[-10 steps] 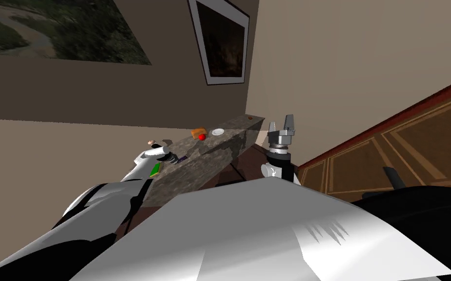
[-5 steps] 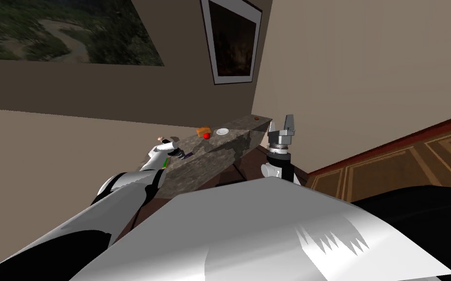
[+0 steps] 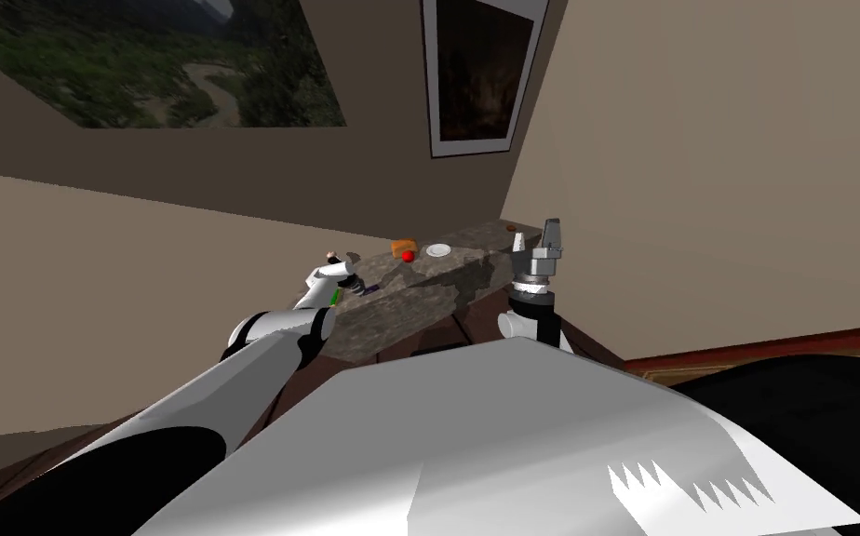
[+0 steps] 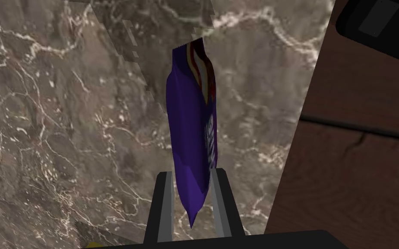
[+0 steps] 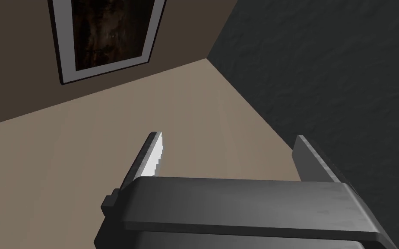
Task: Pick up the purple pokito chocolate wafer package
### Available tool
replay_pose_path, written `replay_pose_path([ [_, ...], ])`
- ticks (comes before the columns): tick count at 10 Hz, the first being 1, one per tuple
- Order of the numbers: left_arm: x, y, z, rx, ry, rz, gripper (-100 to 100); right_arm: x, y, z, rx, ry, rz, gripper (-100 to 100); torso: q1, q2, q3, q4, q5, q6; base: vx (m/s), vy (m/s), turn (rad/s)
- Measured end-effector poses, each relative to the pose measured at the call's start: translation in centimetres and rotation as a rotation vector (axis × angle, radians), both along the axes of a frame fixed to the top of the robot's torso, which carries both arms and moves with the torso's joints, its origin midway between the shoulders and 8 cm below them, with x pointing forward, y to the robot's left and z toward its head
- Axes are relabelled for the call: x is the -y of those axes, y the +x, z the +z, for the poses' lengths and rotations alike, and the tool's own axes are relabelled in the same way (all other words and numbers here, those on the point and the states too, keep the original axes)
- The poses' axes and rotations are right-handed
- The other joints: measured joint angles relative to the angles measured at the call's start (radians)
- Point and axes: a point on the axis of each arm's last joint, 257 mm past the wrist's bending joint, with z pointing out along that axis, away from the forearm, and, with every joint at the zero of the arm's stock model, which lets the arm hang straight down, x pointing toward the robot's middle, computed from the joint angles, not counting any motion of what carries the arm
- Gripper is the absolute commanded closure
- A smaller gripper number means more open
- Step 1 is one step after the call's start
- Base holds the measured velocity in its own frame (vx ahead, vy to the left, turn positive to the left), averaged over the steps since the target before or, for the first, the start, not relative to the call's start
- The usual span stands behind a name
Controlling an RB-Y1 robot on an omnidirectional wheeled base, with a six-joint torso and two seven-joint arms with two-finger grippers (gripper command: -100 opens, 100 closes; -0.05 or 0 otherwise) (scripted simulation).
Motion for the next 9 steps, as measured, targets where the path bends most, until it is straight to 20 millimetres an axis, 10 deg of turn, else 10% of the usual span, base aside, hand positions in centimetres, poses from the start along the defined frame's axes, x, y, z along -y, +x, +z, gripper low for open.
replay_pose_path([
  [8, 11.5, 3.2, 1.7, -0.027, 0.041, -0.218, 100, 0.0, 0.0, 0.0, 0.0, 0.0, 0.0, 0, -0.001, 0.001, 0.0, 0.0, 0.0, 0.003, 0.021, 0.0, 0.158],
  [9, 11.7, 3.3, 1.8, -0.027, 0.043, -0.223, 0, 0.0, 0.0, 0.0, 0.0, 0.0, 0.0, 0, -0.001, 0.002, 0.001, 0.0, 0.0, 0.003, 0.0, 0.0, 0.0],
])
